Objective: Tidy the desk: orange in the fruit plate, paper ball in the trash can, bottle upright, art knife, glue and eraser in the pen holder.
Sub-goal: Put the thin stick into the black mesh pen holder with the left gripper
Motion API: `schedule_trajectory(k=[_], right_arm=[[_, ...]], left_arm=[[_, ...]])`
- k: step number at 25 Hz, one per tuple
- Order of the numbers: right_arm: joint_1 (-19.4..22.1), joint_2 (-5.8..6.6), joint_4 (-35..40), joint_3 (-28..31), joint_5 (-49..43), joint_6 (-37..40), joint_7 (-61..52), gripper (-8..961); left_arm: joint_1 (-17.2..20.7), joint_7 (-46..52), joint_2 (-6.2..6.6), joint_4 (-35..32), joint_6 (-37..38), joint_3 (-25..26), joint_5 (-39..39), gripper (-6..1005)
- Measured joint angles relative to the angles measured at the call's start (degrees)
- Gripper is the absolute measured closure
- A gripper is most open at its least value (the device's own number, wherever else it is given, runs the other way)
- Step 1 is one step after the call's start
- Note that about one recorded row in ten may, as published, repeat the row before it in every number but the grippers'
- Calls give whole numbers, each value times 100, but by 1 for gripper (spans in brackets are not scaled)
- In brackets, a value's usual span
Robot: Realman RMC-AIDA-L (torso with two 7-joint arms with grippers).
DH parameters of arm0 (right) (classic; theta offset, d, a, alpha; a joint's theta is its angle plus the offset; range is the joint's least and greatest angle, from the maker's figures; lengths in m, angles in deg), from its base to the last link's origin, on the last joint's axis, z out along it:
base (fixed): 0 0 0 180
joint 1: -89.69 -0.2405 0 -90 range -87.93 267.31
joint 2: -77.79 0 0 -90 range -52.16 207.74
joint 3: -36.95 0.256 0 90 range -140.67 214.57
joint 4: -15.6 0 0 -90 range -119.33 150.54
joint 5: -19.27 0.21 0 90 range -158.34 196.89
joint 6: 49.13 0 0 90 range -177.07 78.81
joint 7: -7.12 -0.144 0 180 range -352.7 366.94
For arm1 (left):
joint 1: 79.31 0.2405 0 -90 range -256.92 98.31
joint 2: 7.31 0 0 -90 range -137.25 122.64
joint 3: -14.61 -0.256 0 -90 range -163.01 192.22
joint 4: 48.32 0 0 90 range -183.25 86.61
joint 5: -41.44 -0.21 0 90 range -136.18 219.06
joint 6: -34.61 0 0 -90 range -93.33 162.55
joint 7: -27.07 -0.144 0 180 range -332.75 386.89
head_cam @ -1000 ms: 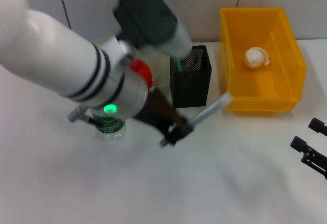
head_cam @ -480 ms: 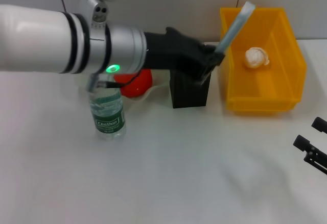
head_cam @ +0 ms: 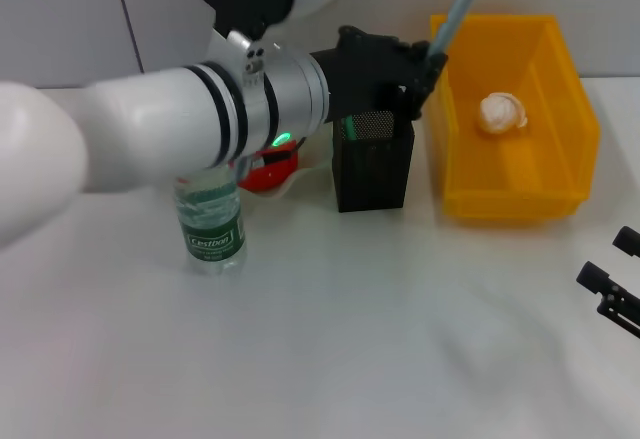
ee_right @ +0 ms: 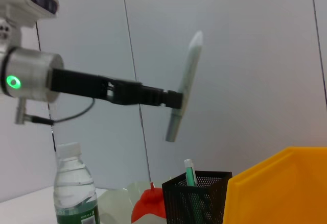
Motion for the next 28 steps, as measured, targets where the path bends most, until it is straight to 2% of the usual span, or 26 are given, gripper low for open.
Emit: schedule_trajectory(k=[2, 6, 7, 8, 9, 12, 13, 17, 18, 20, 28], right_arm=[[1, 0, 16, 8, 0, 3, 14, 260], [-4, 0, 80, 20, 0, 2, 66, 260], [-13, 0, 101, 35, 0, 1, 84, 260], [-20, -1, 119, 53, 0, 1, 89, 260], [-25, 0, 132, 66, 0, 1, 91, 260], [-37, -1, 153, 78, 0, 5, 99, 259], [-37, -1, 153, 78, 0, 5, 99, 259], [-40, 0, 156, 78, -1, 6, 101, 259], [-41, -1, 157, 78, -1, 8, 101, 259], [-44, 0, 158, 78, -2, 9, 101, 259], [-72, 0, 159, 77, -1, -13, 102, 259]], left_arm=[[-97, 48, -11, 419, -771, -310, 100, 860], [-141, 55, -12, 566, -1034, -434, 160, 861], [-267, 59, -12, 927, -1698, -724, 350, 861], [-267, 59, -12, 927, -1698, -724, 350, 861], [-362, 64, -11, 1180, -2089, -894, 529, 861], [-362, 64, -11, 1180, -2089, -894, 529, 861], [-486, 74, -11, 1533, -2630, -1137, 773, 860], [-541, 104, -11, 1708, -2871, -1266, 887, 860], [-659, 342, -11, 2021, -3213, -1502, 970, 860], [-767, 618, -11, 2248, -3390, -1654, 955, 845], [-864, 962, -11, 2485, -3723, -2012, 925, 784]])
